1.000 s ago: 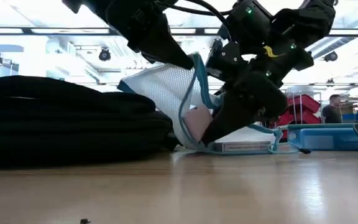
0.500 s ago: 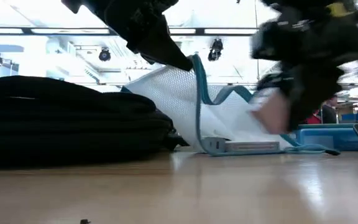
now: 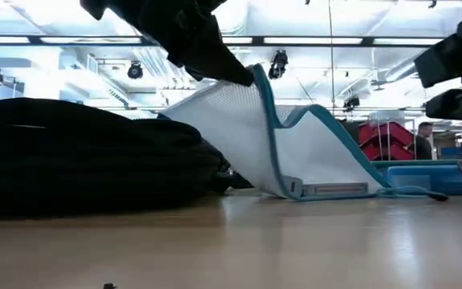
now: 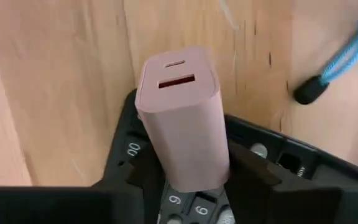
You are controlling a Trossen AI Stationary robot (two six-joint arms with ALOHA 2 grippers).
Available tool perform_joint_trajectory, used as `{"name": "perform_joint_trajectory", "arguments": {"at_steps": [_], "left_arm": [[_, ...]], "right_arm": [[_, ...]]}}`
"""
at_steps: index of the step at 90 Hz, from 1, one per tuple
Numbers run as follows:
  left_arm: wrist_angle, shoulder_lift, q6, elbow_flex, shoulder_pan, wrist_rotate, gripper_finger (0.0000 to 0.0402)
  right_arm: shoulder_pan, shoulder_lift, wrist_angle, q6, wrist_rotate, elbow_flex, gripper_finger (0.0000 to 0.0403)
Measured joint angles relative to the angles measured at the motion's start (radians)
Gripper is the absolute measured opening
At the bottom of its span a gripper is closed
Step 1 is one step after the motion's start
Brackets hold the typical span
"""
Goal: Unpack backpack
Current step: Remove the pink charger adapter from the white zipper pouch, then remove the blue charger adapter from the white zipper pouch
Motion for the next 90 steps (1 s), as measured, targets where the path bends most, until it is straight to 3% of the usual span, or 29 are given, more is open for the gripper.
{"name": "perform_joint_trajectory", "arguments": {"at_steps": [20, 40, 62, 90], "left_arm": [[0.043, 0.0, 0.033, -0.018, 0.0, 0.0, 0.0], [0.046, 0.0, 0.022, -0.023, -0.005, 0.0, 0.0], [0.047, 0.0, 0.028, -0.023, -0.022, 0.0, 0.0], [0.048, 0.0, 0.041, -0.023, -0.055, 0.0, 0.0]], "right_arm": [[-0.002, 0.0, -0.018, 0.002, 0.026, 0.036, 0.0204], [-0.025, 0.012, 0.229, 0.016, 0.421, 0.033, 0.0251], [-0.073, 0.112, 0.594, 0.093, 0.654, -0.031, 0.025], [-0.178, 0.288, 0.841, 0.125, 0.772, -0.044, 0.0262]]}}
